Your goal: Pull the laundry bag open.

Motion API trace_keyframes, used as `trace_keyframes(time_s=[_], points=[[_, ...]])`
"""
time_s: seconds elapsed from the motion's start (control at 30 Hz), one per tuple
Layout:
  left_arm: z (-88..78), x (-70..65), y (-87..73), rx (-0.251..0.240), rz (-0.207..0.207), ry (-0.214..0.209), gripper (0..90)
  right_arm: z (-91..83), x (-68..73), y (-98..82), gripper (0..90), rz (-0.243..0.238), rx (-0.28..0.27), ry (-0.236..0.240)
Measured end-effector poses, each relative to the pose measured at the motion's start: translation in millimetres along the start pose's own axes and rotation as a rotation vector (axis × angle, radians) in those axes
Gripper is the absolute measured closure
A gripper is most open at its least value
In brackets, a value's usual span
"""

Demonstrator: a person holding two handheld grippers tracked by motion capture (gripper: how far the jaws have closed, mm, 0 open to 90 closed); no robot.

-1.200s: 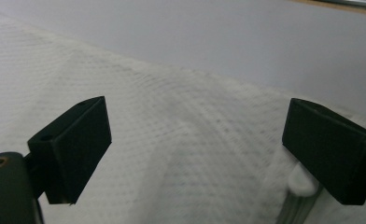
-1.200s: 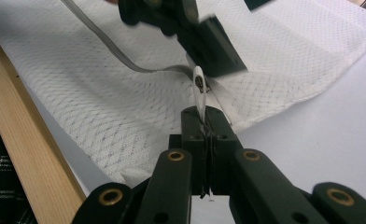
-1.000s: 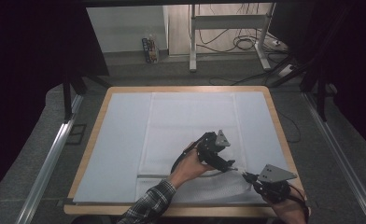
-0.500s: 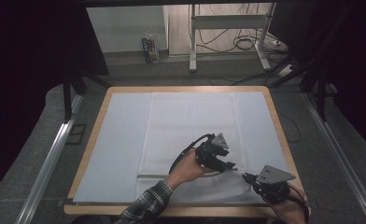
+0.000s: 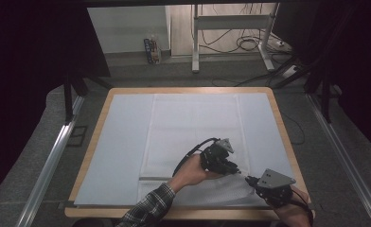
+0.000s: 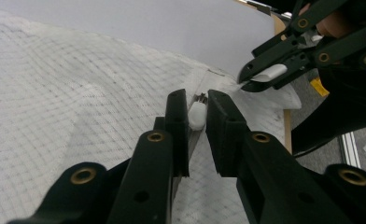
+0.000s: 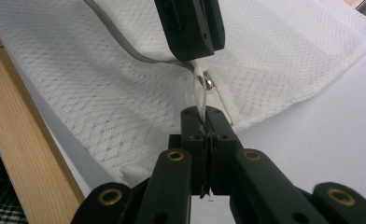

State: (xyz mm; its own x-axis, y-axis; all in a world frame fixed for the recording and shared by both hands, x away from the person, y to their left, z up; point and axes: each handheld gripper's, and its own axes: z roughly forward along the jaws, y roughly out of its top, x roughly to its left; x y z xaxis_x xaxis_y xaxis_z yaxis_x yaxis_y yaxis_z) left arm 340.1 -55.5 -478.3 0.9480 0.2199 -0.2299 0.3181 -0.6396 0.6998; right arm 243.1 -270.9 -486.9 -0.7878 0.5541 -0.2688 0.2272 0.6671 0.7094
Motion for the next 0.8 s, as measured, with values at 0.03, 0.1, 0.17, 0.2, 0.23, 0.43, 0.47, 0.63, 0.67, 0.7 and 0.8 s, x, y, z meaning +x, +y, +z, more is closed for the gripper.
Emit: trace_keyframes(time_s=[0.03,0.1,0.17,0.2,0.23,0.43,0.47,0.63,0.67,0.7,0.8], points=[[0.3,-0.5,0.0,0.006,0.005,-0.001,79.9,0.0,0.2,0.2,86.5,-0.002,0.003,-0.001],[0.7,-1.0,0.2,0.017,0.006,-0.002,80.0,0.0,0.4,0.2,86.5,-0.003,0.003,-0.003],[1.3,-0.9,0.0,0.024,0.003,-0.009,80.1,0.1,0.2,0.2,86.5,-0.004,0.002,-0.004],[1.9,-1.2,-0.3,0.027,-0.001,-0.015,80.1,0.1,0.1,0.2,86.5,-0.004,0.002,-0.005],[2.3,-1.1,-0.5,0.034,0.000,-0.018,80.1,0.0,0.1,0.2,86.4,-0.005,0.003,-0.005],[2.1,-0.3,-1.0,0.018,-0.014,-0.077,77.8,0.4,0.6,0.4,86.4,-0.010,0.005,-0.007],[2.1,-0.6,-0.8,0.016,-0.016,-0.079,77.8,0.3,0.7,0.6,86.4,-0.010,0.004,-0.008],[2.0,0.2,-0.3,0.033,-0.023,-0.047,80.6,0.4,1.3,0.7,86.4,-0.018,0.006,-0.012],[1.4,0.8,-0.6,0.030,-0.033,-0.047,81.2,0.3,1.4,0.8,86.4,-0.017,0.006,-0.011],[1.2,1.8,-1.0,0.028,-0.035,-0.050,81.5,0.3,1.4,0.9,86.4,-0.017,0.005,-0.012],[1.4,2.3,-1.1,0.035,-0.037,-0.047,81.5,0.2,1.7,1.0,86.4,-0.017,0.005,-0.012]])
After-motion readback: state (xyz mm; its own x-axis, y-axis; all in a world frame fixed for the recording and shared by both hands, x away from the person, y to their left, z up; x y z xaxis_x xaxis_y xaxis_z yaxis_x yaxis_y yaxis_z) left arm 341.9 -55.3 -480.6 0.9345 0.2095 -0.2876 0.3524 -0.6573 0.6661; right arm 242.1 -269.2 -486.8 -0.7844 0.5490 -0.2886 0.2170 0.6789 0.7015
